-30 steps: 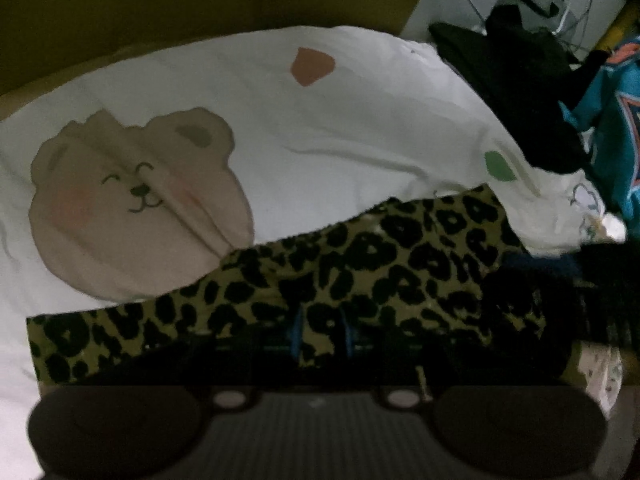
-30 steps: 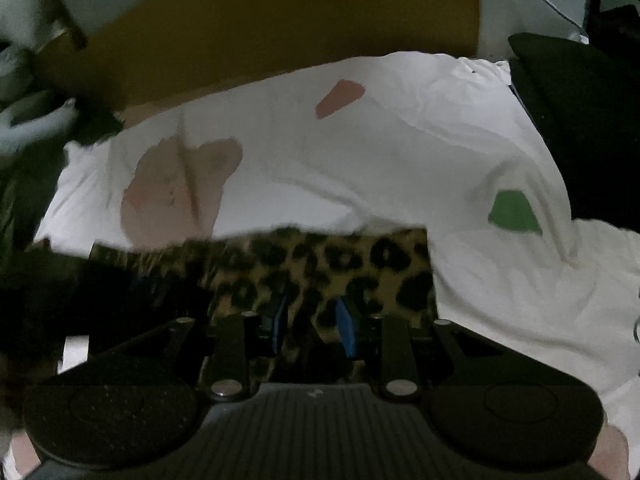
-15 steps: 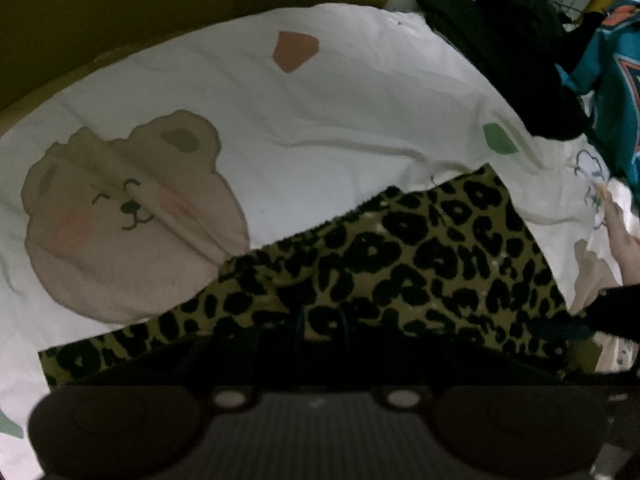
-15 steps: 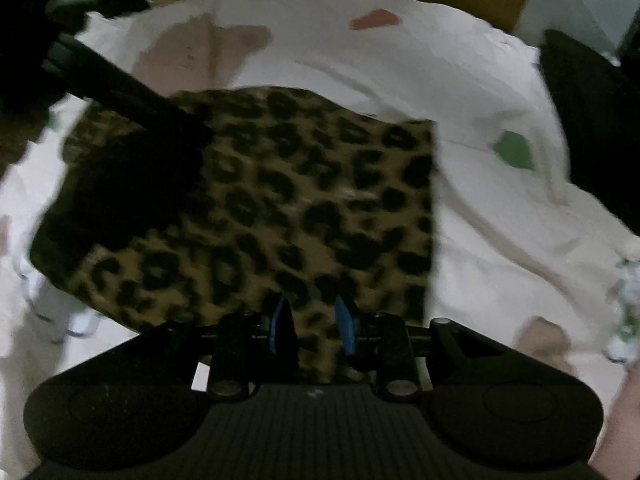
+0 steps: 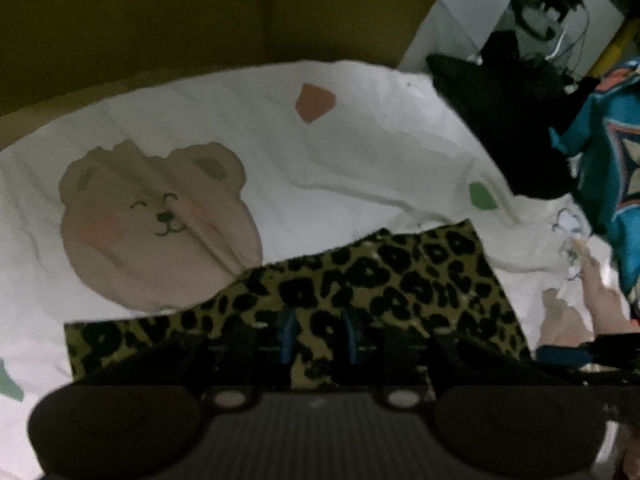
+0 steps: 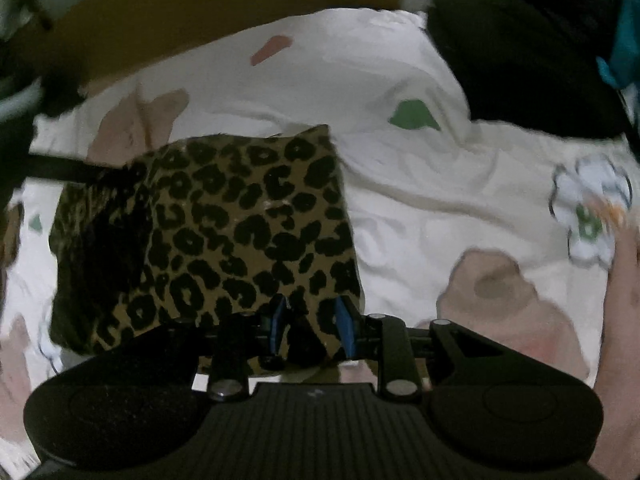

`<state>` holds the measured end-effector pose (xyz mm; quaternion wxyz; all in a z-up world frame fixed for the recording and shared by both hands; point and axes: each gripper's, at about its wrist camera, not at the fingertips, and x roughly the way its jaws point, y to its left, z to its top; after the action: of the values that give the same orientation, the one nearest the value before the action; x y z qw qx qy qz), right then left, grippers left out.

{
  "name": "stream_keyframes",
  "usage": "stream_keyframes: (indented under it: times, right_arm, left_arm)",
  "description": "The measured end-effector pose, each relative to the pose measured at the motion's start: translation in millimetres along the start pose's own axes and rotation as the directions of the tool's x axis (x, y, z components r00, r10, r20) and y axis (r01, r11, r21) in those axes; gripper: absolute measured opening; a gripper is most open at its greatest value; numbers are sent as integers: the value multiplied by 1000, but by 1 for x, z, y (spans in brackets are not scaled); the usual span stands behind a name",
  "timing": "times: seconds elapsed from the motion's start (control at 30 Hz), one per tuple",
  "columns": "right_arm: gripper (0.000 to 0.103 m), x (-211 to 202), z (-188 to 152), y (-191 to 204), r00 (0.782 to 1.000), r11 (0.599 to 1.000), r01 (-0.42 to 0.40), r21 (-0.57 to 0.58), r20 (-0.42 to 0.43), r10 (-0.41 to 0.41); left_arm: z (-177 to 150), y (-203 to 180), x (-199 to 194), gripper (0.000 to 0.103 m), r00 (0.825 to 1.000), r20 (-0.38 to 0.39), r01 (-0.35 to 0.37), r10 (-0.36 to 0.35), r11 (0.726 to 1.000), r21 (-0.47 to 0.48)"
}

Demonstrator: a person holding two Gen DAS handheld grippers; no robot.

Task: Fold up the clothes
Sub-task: 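Lower the folded bundle flat onto the blanket with both tools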

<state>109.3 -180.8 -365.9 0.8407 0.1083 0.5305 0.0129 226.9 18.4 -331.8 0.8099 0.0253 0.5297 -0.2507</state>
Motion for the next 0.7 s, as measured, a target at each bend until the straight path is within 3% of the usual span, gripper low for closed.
stream_keyframes:
  times: [0.13, 0.37, 0.7]
  right_arm:
    - [34, 2, -12, 9, 999, 1000, -29, -3, -14, 29]
    - [34, 4, -23, 17, 997, 998, -65, -15, -31, 64]
    - [34, 1, -37, 18, 997, 996, -82, -47, 3, 82]
  left_arm:
    - [-24, -1, -16, 29, 999, 9, 52, -51, 998, -26]
    - [-73, -7, -17, 29, 997, -15, 69, -70, 994, -81]
    - [-100, -44, 0, 29, 991, -45, 125, -123, 992, 29]
